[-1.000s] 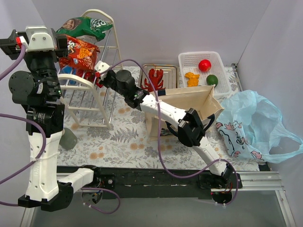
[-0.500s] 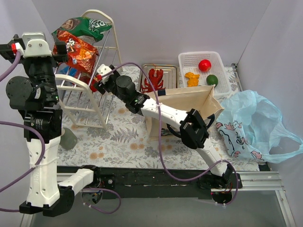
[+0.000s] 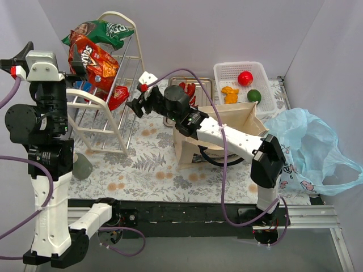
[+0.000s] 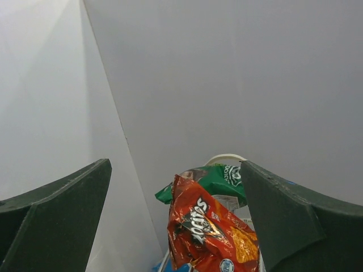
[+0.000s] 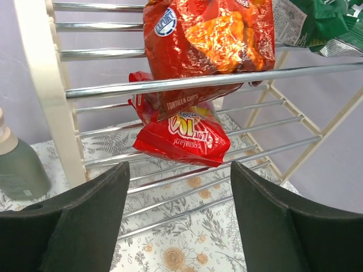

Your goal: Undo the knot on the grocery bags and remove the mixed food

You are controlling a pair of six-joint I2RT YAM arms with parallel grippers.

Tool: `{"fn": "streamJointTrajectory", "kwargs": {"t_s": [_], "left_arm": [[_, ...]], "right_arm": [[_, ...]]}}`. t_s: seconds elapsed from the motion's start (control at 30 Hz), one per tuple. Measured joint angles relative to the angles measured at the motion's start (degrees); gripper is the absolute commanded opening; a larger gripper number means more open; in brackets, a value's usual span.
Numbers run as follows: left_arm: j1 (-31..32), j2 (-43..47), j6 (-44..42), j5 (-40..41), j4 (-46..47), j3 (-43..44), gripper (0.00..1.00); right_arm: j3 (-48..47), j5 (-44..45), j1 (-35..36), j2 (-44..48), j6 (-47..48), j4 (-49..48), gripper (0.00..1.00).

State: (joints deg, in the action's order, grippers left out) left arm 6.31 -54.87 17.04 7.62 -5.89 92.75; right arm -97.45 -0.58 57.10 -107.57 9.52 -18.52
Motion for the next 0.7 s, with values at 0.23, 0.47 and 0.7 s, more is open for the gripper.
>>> {"fn": "streamJointTrajectory", "kwargs": {"t_s": [0.23, 0.47, 0.7], "left_arm": [[0.0, -7.4, 0.5, 5.8, -1.3, 9.2, 0.98], [-0.3, -12.9, -2.1, 10.0, -4.5, 15.0, 0.98], [-0.3, -15.8, -3.8, 10.4, -8.4, 18.7, 0.98]], "right_arm": [[-7.5, -4.6, -3.5, -5.8, -5.1, 0.5, 0.46], [-24.1, -9.9, -6.5, -21.7, -14.6, -1.0, 0.35], [-31.9, -14.7, -7.6, -32.4, -23.3, -5.2, 0.34]]}}
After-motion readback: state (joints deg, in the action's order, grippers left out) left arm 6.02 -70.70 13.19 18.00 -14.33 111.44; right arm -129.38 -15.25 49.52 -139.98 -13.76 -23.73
